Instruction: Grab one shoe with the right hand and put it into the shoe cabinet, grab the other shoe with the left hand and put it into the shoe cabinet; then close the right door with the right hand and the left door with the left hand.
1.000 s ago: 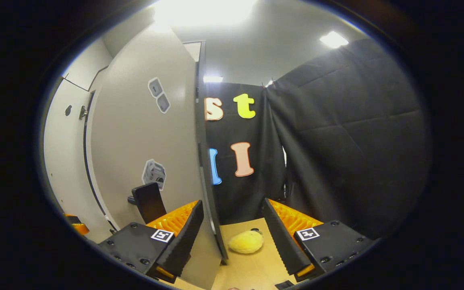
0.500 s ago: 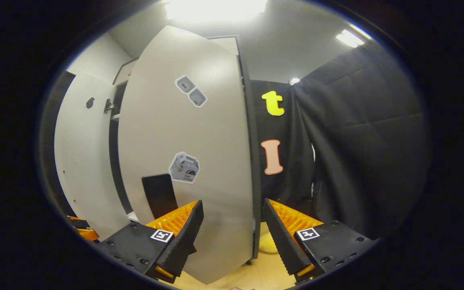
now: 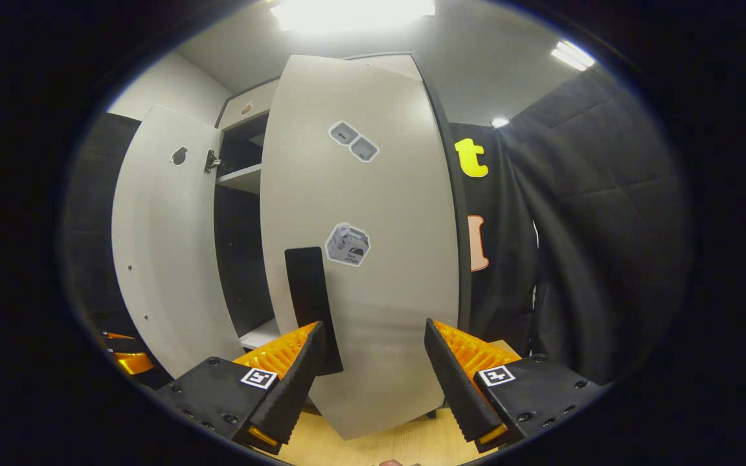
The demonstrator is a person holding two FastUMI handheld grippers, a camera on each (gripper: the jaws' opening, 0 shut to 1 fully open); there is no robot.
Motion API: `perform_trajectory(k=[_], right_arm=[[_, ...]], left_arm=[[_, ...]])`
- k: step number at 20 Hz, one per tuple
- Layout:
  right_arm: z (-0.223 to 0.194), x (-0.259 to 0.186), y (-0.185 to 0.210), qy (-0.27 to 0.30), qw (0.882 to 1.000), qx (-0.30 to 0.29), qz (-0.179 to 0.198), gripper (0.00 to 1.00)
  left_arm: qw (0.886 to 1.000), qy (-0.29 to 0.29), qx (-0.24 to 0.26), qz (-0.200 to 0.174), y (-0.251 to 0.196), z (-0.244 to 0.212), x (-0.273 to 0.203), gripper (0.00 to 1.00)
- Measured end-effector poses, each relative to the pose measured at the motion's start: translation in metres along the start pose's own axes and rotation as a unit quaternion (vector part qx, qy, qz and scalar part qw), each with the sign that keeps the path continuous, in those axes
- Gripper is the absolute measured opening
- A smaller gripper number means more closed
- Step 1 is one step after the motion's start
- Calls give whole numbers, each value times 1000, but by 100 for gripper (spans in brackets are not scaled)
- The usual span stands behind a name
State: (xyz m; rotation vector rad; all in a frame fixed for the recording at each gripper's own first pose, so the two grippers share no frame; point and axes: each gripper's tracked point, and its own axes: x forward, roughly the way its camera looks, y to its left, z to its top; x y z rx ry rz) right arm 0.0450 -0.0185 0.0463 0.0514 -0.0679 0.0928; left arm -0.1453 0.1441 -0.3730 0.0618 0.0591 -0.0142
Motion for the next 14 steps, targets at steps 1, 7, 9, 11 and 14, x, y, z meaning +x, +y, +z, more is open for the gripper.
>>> perform_trajectory(k=[1, 7, 9, 11, 14], right_arm=[[-7, -3, -1, 9, 1000, 3, -2, 97], [-28, -19, -7, 32, 999, 21, -18, 97], [-34, -23, -11, 40, 999, 20, -26, 97], [-38, -27, -16, 45, 998, 24, -30, 97], [-43, -31, -21, 49, 997, 31, -42, 97]], left_arm=[[1000, -3, 4, 8, 10, 1, -2, 94], [998, -30, -5, 62, 76, 18, -3, 100], [996, -38, -5, 83, 101, 24, -4, 94], [993, -42, -7, 113, 130, 33, -1, 94], [990, -43, -6, 137, 162, 45, 13, 94]])
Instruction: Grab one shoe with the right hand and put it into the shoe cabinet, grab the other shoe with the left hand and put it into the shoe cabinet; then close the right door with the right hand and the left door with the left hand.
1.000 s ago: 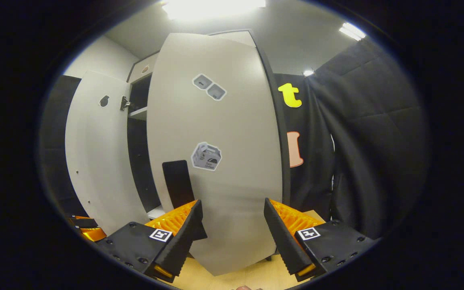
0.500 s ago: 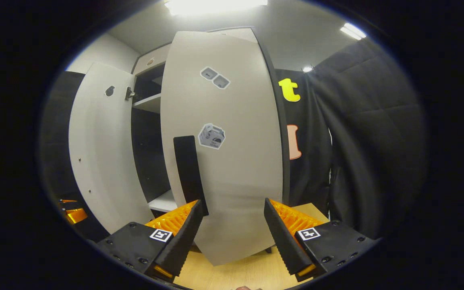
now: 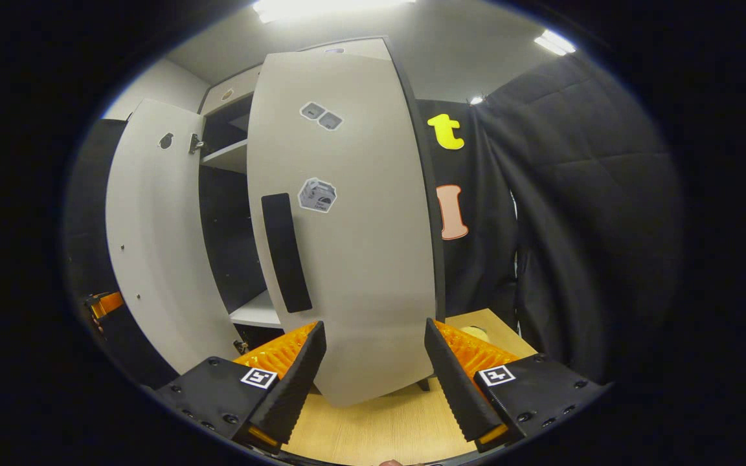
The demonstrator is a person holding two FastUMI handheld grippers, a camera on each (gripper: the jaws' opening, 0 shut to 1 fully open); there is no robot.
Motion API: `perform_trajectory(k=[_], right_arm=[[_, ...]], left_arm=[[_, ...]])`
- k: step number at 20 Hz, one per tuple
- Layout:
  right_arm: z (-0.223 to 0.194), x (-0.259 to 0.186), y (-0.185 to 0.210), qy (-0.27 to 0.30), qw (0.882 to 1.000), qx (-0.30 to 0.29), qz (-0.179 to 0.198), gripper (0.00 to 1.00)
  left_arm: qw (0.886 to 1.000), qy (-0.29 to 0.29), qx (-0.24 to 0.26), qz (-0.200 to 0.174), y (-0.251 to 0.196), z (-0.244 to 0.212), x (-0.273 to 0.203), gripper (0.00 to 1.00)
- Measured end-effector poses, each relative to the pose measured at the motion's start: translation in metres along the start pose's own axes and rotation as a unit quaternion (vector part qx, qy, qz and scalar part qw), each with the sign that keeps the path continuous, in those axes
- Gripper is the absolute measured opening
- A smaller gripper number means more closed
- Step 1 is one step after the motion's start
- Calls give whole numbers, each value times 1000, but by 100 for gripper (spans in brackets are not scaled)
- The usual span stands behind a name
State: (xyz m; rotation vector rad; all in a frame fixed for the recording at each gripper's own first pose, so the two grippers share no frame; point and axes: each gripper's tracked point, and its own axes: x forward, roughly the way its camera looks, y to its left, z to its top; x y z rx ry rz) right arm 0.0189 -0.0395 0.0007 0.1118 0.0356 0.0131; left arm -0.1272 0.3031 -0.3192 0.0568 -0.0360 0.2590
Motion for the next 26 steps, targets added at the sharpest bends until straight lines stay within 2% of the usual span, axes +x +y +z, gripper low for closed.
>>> perform_trajectory(k=[3, 9, 10, 12, 18, 21, 26], right_arm=[[-1, -2, -5, 0, 1000, 5, -7, 97], [-1, -13, -21, -1, 1000, 12, -26, 97], [-2, -13, -23, 1, 999, 15, -29, 97], [-4, -15, -27, 4, 999, 19, -37, 97], [-7, -13, -33, 8, 998, 28, -49, 97], [-10, -11, -25, 13, 998, 35, -43, 97], [-13, -10, -20, 15, 999, 26, -44, 98]], left_arm=[[1000, -9, -10, -10, 8, 11, 28, 94], [998, -2, -7, -66, -9, 10, 68, 94], [998, -4, -6, -65, -10, 11, 76, 94], [998, -8, 0, -64, -10, 13, 80, 94], [995, -1, -4, -99, -26, 11, 91, 94], [992, 1, 16, -124, -42, 14, 90, 94], [988, 6, 8, -153, -74, 11, 91, 94]])
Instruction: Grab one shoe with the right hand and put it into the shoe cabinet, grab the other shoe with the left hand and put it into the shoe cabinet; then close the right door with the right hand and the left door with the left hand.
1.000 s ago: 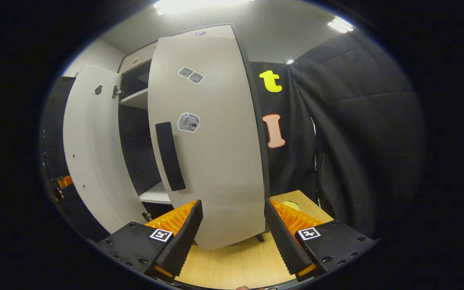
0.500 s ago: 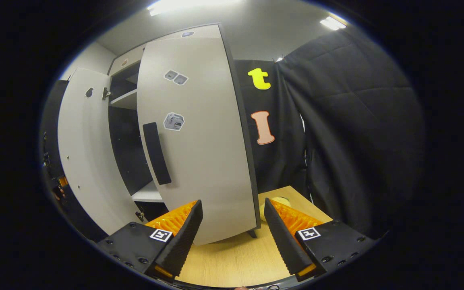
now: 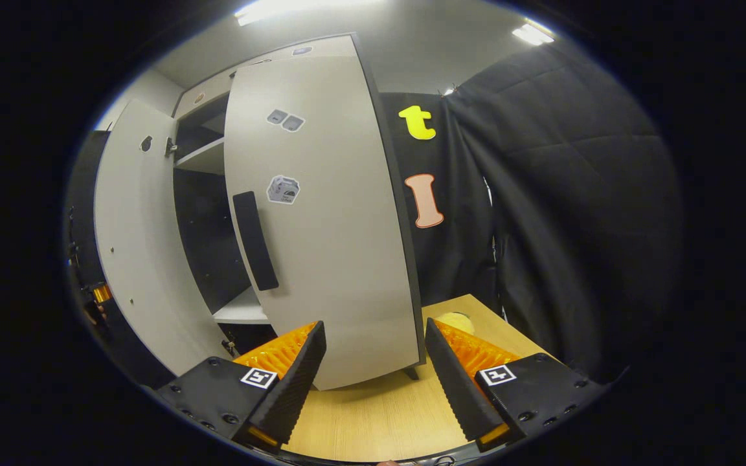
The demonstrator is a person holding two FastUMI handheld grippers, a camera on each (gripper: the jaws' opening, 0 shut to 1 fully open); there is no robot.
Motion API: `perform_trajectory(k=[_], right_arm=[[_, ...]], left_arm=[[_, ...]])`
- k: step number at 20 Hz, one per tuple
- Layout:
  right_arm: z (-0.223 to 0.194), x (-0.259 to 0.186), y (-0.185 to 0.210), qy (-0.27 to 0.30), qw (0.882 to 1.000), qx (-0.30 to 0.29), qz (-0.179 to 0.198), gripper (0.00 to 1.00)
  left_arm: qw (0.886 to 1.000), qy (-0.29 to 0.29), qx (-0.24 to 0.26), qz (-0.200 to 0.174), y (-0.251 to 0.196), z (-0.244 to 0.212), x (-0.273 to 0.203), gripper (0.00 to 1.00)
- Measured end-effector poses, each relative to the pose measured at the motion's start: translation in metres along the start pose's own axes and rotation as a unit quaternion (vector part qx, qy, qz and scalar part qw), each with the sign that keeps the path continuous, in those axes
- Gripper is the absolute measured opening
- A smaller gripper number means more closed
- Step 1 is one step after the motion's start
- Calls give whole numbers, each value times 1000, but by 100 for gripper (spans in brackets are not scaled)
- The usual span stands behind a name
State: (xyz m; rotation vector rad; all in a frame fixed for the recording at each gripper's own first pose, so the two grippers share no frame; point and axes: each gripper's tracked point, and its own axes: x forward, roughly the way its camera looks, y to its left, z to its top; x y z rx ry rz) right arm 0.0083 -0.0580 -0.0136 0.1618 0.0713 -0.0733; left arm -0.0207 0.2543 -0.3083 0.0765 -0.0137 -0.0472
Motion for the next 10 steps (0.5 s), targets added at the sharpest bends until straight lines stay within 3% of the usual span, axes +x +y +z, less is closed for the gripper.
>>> perform_trajectory(k=[10], right_arm=[[-2, -11, -10, 5, 999, 12, -29, 98]], left_arm=[[999, 1, -7, -44, -64, -1, 23, 97]])
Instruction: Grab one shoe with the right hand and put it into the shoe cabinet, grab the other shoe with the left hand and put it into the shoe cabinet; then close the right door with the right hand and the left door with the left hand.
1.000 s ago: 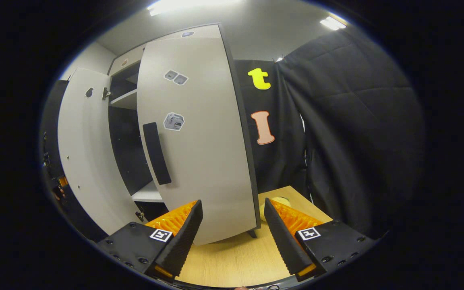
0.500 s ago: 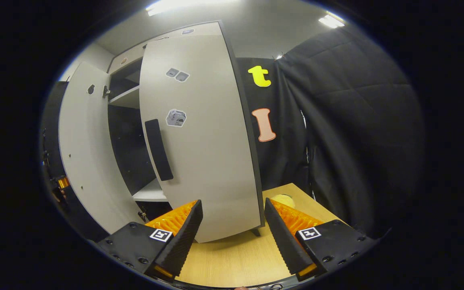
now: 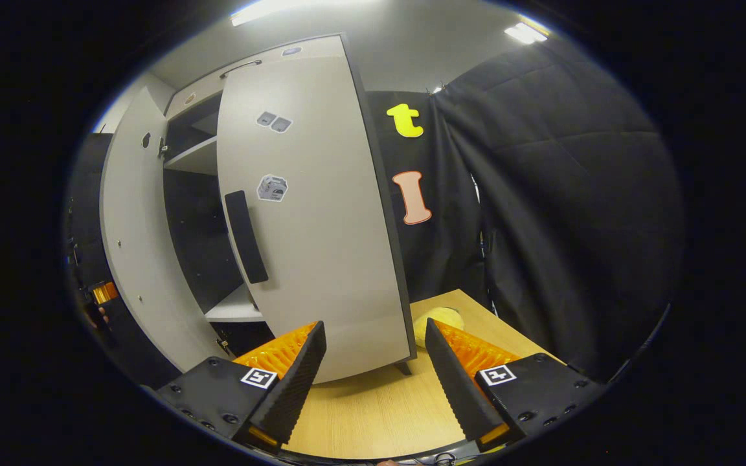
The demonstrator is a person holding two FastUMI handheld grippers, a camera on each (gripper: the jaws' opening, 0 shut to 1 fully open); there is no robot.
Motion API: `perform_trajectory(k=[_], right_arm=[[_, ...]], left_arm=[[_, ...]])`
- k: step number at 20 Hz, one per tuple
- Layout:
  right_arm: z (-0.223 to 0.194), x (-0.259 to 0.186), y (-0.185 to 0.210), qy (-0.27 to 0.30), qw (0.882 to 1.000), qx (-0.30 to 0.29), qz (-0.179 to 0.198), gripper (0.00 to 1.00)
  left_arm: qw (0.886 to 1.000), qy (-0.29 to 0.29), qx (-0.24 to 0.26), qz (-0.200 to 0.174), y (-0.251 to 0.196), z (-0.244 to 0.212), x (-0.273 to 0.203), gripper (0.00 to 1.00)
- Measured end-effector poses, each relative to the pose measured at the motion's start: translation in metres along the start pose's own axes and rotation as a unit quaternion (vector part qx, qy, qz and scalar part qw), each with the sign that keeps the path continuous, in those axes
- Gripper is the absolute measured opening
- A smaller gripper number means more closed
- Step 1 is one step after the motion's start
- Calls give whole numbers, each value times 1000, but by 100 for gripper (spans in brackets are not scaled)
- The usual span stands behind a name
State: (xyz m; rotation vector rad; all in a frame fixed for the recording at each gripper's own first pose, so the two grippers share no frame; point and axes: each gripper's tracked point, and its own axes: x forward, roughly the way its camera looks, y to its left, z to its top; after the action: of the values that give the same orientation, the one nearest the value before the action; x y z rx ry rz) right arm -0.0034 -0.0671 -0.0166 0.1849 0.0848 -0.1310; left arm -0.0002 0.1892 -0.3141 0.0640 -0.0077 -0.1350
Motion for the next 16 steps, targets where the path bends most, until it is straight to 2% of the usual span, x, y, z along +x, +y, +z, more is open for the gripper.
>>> perform_trajectory(k=[1, 3, 4, 6, 8, 12, 15, 16], right_arm=[[1, -1, 0, -1, 1000, 0, -1, 98], [4, -3, 0, -5, 1000, -2, -4, 98], [6, -4, 0, -8, 1000, -3, -6, 97], [7, -8, -4, -13, 1000, -6, -12, 98], [9, -12, -11, -20, 1000, -8, -23, 98], [-4, -17, -26, -10, 999, -5, -43, 97], [-9, -7, -26, 0, 999, 11, -43, 97], [-11, -8, -25, 1, 999, 15, -39, 98]], left_arm=[[1000, -3, 2, -4, -10, 1, 6, 93], [1000, -13, 5, -14, -31, 2, 18, 93], [1000, -19, 3, -19, -42, 2, 26, 100], [999, -17, 14, -24, -62, -1, 39, 100], [999, -16, 27, -18, -67, -7, 42, 100], [1000, -14, -12, -25, -67, -11, 36, 100], [999, -20, -24, -22, -67, -14, 14, 100], [999, -22, -21, -16, -64, -15, 7, 94]])
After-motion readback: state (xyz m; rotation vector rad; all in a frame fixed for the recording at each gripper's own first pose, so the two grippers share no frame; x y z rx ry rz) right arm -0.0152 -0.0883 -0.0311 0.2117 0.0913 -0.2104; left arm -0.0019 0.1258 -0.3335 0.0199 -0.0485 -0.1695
